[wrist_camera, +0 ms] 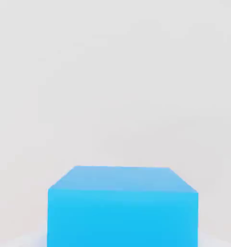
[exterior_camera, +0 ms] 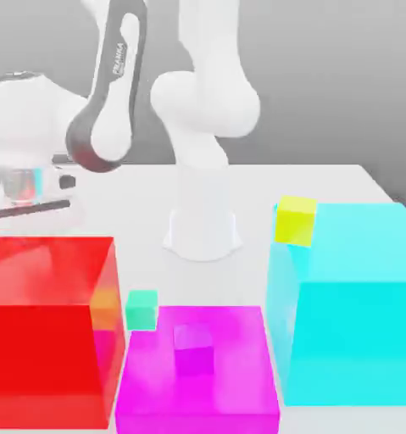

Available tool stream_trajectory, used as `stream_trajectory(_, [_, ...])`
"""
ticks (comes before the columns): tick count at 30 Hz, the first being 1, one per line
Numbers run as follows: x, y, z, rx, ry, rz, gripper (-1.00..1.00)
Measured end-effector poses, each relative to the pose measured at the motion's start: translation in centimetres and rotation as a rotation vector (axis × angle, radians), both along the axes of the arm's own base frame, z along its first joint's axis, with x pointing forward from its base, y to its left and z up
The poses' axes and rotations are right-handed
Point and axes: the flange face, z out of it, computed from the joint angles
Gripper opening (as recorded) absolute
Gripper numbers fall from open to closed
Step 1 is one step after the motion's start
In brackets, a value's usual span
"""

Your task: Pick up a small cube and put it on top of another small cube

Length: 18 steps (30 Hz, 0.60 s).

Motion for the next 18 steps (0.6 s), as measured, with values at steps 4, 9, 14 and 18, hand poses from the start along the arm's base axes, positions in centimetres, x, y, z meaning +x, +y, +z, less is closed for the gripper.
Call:
stream_trajectory(4, [3.6,-1.5,5.3,-0.101,-0.091,0.104,-1.0])
stream_trajectory(9, [9.1,6.1,7.7,-0.096,-0.052,0.429,-1.0])
stream_trajectory(14, [11.2,14.9,7.9,-0.067,0.045,0.75,-1.0])
stream_trajectory(18, [11.1,21.5,7.8,-0.051,0.135,0.996,-1.0])
